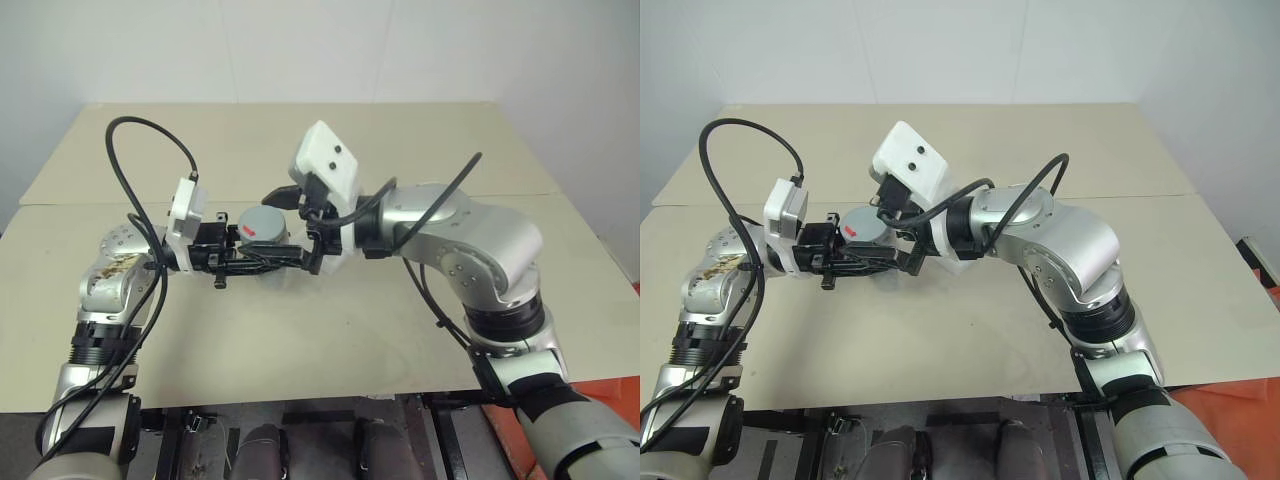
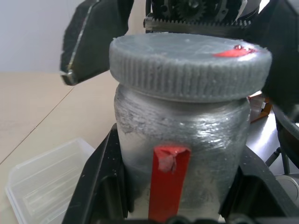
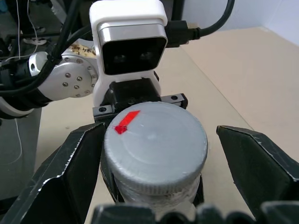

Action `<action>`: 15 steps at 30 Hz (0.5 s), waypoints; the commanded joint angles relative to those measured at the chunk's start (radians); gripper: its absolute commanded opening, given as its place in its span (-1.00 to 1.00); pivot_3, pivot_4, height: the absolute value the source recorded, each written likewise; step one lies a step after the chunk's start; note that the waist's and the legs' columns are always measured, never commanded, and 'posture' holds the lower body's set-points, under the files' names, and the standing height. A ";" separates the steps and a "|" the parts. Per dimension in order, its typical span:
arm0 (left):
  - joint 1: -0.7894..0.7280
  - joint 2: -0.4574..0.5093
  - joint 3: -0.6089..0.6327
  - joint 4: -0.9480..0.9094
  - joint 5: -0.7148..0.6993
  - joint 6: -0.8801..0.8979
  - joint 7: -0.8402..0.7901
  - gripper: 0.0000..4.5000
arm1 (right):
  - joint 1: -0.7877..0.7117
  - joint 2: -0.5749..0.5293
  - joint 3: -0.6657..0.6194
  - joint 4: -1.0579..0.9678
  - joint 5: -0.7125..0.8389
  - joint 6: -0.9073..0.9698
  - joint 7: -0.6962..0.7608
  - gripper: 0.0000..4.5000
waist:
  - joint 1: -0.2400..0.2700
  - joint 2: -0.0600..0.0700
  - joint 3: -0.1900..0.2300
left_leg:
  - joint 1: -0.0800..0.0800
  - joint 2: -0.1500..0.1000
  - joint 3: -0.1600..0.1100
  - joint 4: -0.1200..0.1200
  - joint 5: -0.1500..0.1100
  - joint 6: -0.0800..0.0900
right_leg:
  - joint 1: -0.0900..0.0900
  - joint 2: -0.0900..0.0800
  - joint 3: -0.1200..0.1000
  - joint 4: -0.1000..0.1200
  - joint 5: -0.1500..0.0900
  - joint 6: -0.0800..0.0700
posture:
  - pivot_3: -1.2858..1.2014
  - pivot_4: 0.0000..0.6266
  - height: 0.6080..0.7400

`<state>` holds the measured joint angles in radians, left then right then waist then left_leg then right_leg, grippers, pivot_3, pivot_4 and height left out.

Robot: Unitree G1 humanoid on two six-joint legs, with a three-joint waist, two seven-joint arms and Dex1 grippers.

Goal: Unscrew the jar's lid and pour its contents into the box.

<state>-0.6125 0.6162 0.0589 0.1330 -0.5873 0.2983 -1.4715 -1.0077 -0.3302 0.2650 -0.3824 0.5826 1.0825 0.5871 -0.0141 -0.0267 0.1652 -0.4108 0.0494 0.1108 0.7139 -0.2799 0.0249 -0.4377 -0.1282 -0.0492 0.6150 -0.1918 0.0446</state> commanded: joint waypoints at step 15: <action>-0.004 0.005 0.009 -0.037 -0.012 -0.006 0.003 -0.15 | -0.018 0.013 -0.021 -0.043 -0.019 -0.042 0.000 0.98 | 0.000 0.000 0.000 | 0.000 0.000 0.000 0.000 0.000 0.000 | 0.000 0.000 0.000 0.000 0.000 0.000 | 0.03 -0.52 1.00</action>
<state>-0.6125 0.6162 0.0585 0.1323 -0.5873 0.2995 -1.4696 -1.0076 -0.3233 0.2648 -0.3853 0.5698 1.0750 0.5875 -0.0141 -0.0267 0.1652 -0.4108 0.0494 0.1108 0.7139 -0.2799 0.0249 -0.4377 -0.1282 -0.0492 0.6151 -0.1919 0.0446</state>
